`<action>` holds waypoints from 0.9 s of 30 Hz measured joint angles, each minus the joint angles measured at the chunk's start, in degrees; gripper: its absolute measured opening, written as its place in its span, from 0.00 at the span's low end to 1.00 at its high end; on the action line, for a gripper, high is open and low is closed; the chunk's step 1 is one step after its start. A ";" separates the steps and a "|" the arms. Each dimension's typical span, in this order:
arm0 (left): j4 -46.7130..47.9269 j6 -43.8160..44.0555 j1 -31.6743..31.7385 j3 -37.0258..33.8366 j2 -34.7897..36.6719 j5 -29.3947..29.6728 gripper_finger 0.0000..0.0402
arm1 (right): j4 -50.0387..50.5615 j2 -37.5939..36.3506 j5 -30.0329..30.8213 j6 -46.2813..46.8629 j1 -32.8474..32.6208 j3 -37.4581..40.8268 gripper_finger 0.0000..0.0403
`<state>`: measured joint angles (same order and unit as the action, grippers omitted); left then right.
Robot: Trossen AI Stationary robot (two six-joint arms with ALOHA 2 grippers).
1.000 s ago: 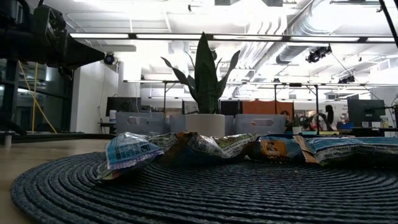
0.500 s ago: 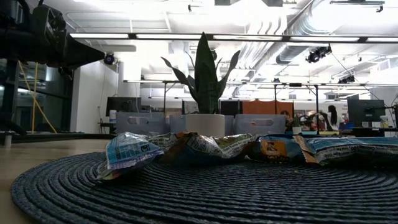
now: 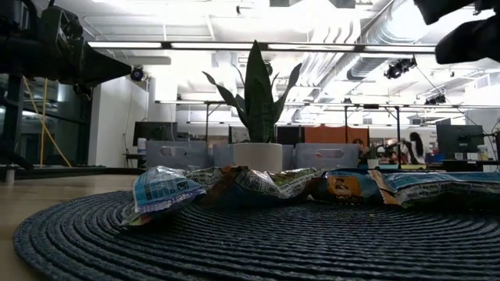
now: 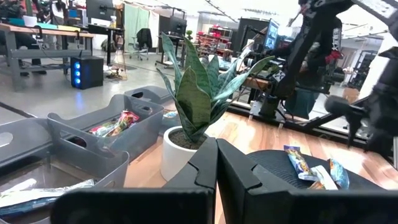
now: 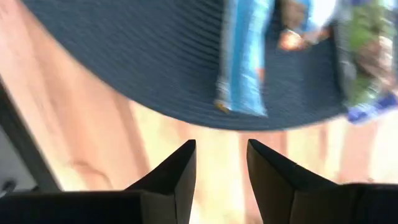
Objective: Pick and place Granola Bars by type
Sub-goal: Put the blue granola bar into the left black bin
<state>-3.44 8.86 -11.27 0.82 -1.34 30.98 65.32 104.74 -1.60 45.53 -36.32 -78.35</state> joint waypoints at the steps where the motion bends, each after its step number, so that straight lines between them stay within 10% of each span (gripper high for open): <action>1: -0.01 0.01 0.01 -0.01 0.00 0.00 0.00 | -0.32 -1.75 0.86 0.36 0.03 1.91 0.31; 15: 0.00 0.01 0.01 -0.01 0.00 0.00 0.00 | -22.30 -30.44 13.24 -10.19 0.82 32.33 0.31; 27: -0.01 0.01 0.00 -0.02 -0.02 0.00 0.00 | -39.31 -34.24 8.66 -12.99 8.68 47.16 0.31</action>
<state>-3.44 8.87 -11.27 0.80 -1.36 30.98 26.00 70.50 7.06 32.54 -27.64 -31.19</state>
